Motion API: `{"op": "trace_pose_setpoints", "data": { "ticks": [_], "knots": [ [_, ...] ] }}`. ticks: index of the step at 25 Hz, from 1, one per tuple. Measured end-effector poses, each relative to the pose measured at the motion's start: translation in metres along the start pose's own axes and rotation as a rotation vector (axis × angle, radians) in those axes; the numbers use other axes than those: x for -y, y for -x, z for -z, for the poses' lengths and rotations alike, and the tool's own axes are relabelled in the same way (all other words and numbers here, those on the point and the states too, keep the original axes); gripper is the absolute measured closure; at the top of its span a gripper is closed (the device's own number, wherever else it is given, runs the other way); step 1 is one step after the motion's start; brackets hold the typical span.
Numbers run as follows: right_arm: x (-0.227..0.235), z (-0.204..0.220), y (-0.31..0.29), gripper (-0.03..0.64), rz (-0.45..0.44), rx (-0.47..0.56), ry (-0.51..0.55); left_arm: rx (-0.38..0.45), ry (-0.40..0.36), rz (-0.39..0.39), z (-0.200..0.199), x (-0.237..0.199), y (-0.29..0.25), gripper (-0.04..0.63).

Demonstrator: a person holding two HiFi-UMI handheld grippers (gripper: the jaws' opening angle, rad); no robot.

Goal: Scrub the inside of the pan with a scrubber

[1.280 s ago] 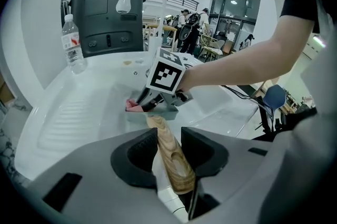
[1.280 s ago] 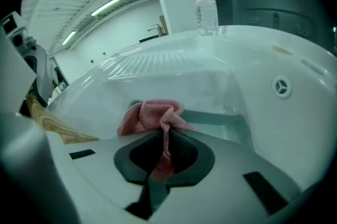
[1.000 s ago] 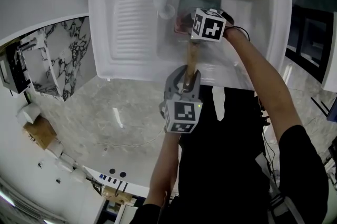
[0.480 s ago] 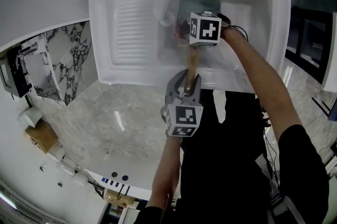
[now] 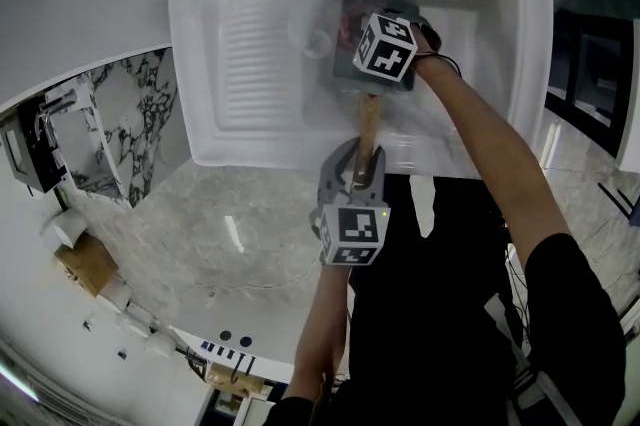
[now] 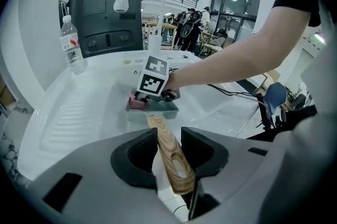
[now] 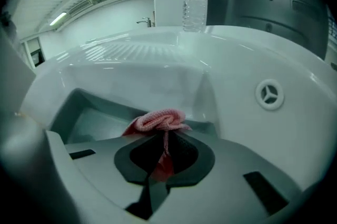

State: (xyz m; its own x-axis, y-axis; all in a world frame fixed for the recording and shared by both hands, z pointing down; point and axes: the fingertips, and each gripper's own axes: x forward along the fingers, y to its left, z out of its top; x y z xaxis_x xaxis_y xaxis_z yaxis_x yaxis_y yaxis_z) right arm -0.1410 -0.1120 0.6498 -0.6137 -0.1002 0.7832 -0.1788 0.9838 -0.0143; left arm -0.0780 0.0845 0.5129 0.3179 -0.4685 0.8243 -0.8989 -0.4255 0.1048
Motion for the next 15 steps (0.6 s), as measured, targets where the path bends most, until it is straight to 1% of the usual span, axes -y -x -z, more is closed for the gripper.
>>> {"op": "trace_pose_setpoints", "data": {
  "ticks": [6, 9, 11, 12, 13, 15],
  "knots": [
    [0.031, 0.011, -0.010, 0.578, 0.141, -0.041, -0.028, -0.001, 0.007, -0.002, 0.001, 0.000, -0.001, 0.436],
    [0.042, 0.019, -0.011, 0.578, 0.183, -0.065, -0.083, -0.001, 0.007, -0.007, 0.001, -0.001, -0.001, 0.436],
    [0.043, 0.023, -0.009, 0.578, 0.179, -0.074, -0.129, -0.002, 0.009, -0.011, 0.000, -0.001, -0.001, 0.436],
    [0.040, 0.024, -0.007, 0.578, 0.162, -0.077, -0.147, -0.003, 0.009, -0.013, 0.001, -0.001, -0.001, 0.436],
    [0.035, 0.024, -0.005, 0.578, 0.133, -0.077, -0.160, -0.002, 0.011, -0.014, 0.001, -0.001, -0.001, 0.436],
    [0.019, 0.022, 0.002, 0.578, 0.047, -0.061, -0.172, -0.004, 0.018, -0.012, 0.002, 0.000, -0.001, 0.436]
  ]
}}
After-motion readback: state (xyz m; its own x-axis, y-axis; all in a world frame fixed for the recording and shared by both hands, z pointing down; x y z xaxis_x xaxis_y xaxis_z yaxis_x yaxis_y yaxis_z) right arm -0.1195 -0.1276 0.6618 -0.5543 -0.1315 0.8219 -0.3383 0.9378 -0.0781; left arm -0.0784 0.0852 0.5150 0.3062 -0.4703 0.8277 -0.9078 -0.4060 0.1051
